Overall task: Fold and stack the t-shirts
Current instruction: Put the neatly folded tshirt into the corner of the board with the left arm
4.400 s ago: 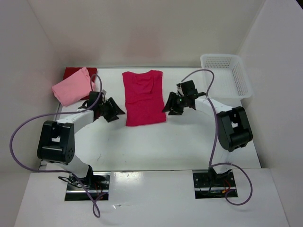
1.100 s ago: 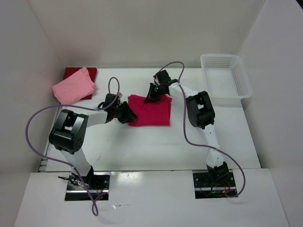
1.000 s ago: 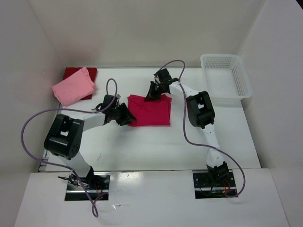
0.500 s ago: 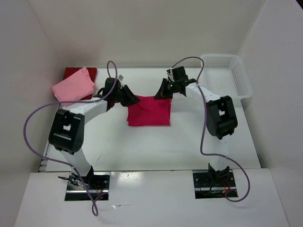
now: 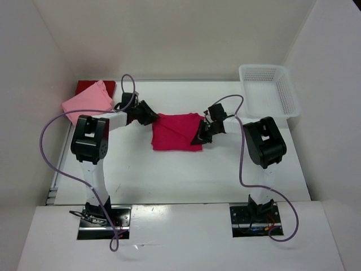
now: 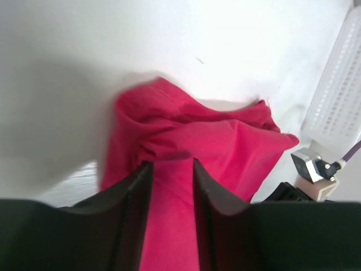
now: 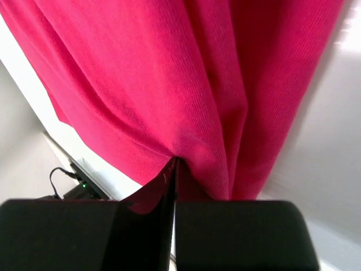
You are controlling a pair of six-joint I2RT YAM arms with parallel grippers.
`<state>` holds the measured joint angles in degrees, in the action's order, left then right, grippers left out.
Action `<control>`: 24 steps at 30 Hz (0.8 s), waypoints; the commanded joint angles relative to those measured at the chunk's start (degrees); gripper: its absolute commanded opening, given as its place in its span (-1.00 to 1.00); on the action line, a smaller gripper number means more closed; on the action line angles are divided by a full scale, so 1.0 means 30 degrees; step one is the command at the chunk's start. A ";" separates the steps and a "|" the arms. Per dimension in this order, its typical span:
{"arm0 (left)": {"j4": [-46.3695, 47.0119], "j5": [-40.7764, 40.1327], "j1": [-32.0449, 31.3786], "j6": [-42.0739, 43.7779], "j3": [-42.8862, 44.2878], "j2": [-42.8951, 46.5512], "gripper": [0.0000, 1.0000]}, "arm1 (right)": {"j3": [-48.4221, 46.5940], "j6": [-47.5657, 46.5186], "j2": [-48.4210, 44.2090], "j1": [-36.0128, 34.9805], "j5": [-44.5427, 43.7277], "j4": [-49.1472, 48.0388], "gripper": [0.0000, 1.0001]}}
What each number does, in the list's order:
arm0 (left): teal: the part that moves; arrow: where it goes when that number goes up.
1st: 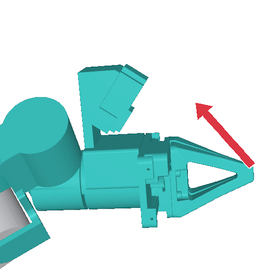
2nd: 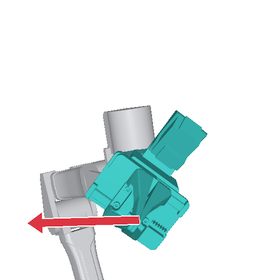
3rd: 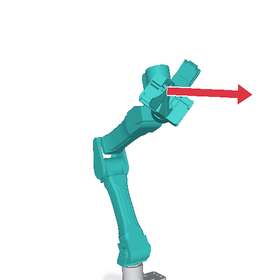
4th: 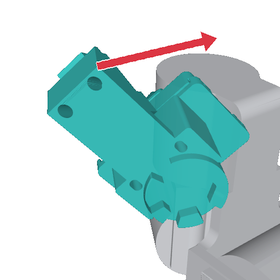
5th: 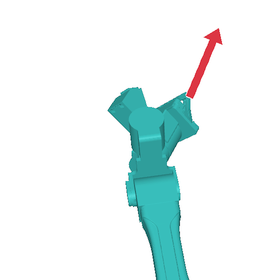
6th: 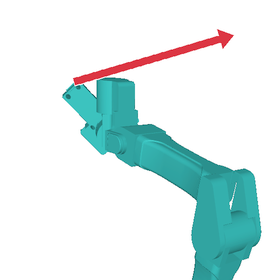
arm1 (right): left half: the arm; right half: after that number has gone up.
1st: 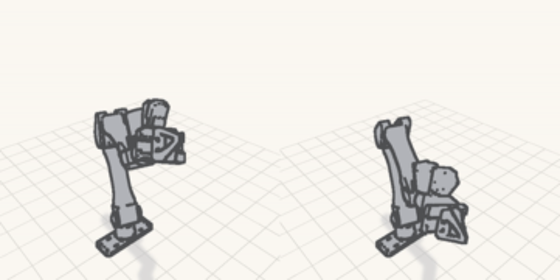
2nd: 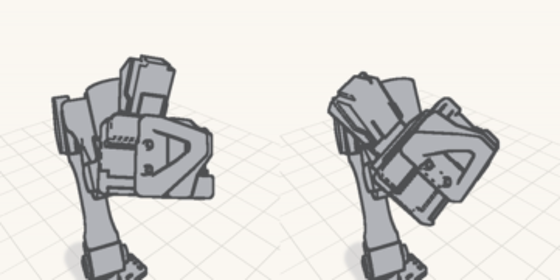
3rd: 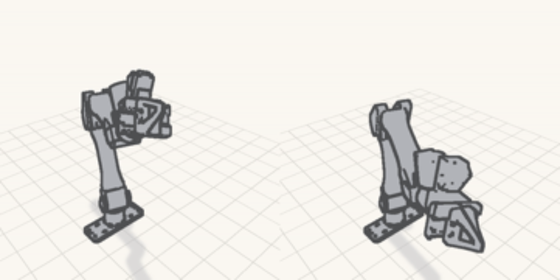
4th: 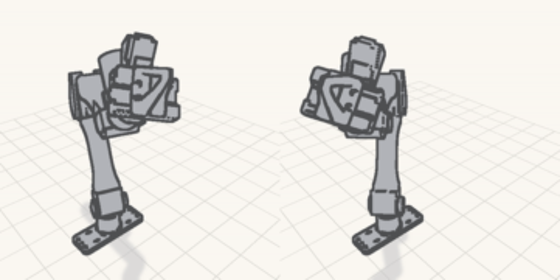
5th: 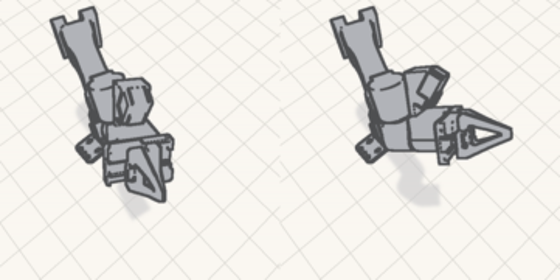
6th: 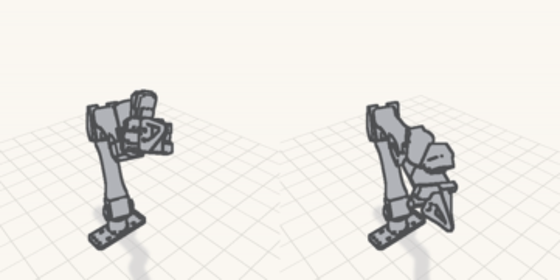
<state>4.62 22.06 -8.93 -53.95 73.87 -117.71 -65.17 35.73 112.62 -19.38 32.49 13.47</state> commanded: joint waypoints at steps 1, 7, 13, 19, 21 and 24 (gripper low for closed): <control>0.0686 0.1134 0.0894 0.0755 0.0254 0.0266 -0.14 | -0.0249 -0.0481 -0.0713 0.0218 -0.0518 -0.0773 -0.98; -0.0545 -0.0558 0.1277 0.3770 -0.2465 0.5388 0.70 | -0.1276 -0.1154 -0.2555 0.0218 0.0361 0.0401 -0.36; -0.1629 -0.0556 0.1277 0.5707 -0.3818 0.6335 0.74 | -0.0751 -0.1857 -0.5484 0.0773 0.0364 0.1485 0.11; -0.2417 0.0377 0.0898 0.7169 -0.2975 0.4524 0.74 | 0.1179 -0.2270 -0.9200 0.1652 0.0008 0.1983 0.29; -0.2596 0.0555 0.0693 0.7379 -0.2708 0.3497 0.74 | 0.1680 -0.2445 -1.0026 0.2325 0.0010 0.2420 0.32; -0.2246 0.1139 0.0691 0.7788 -0.2534 0.2618 0.74 | 0.2560 -0.2651 -1.1287 0.3176 0.0449 0.2596 0.32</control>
<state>-2.26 22.57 -6.33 -34.61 64.10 -108.22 -59.86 29.71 82.04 -11.88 33.19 19.03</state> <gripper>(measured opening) 0.866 0.656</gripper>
